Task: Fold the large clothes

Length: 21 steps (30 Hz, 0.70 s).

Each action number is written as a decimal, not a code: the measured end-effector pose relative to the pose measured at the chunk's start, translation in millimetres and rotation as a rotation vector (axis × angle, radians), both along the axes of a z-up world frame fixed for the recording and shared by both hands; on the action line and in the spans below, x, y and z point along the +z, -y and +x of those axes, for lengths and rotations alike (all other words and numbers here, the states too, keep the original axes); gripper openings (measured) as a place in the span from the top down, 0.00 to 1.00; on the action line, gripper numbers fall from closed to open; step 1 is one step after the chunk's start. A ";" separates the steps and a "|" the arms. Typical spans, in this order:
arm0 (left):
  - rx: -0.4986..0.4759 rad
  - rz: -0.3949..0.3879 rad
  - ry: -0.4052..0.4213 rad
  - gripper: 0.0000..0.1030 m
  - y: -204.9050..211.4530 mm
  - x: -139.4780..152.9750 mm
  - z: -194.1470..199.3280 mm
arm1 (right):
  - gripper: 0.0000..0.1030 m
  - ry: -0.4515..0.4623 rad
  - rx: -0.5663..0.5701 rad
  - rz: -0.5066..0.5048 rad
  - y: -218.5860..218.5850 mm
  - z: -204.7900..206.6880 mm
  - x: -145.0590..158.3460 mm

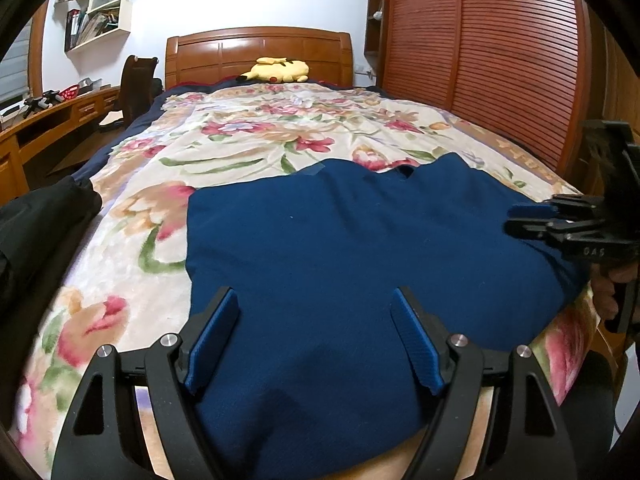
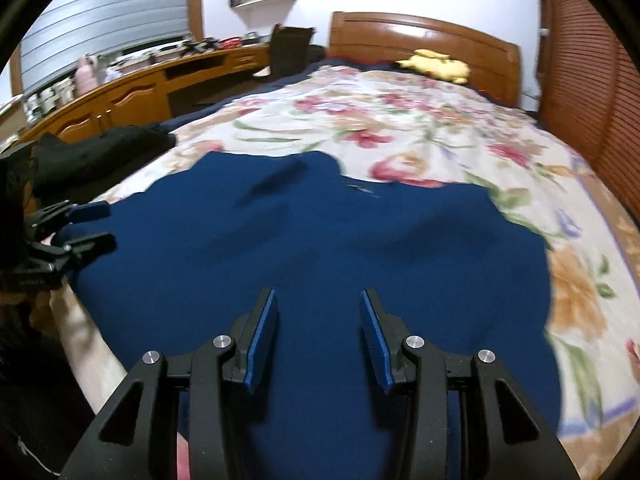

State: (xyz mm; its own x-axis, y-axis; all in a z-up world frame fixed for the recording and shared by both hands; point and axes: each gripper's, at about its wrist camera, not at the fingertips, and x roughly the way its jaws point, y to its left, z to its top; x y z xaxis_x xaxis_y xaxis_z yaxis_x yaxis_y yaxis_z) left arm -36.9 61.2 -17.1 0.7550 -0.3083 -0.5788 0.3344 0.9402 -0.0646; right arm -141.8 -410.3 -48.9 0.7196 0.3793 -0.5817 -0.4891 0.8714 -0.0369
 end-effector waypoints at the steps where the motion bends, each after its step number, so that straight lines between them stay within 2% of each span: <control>1: 0.002 -0.002 -0.001 0.23 -1.1 -0.1 0.0 | 0.57 -0.001 0.017 -0.002 -6.9 1.9 -0.1; 8: 0.007 0.007 0.005 0.23 -1.9 0.1 -1.6 | 0.57 -0.077 0.096 -0.106 -36.5 32.3 -33.1; 16: 0.065 0.028 0.012 0.23 -15.9 5.0 -16.4 | 0.57 -0.052 0.090 -0.062 -33.5 28.3 -37.6; 21: 0.132 0.016 -0.036 0.23 -39.1 3.1 -15.4 | 0.57 -0.024 0.079 -0.027 -26.8 22.5 -45.1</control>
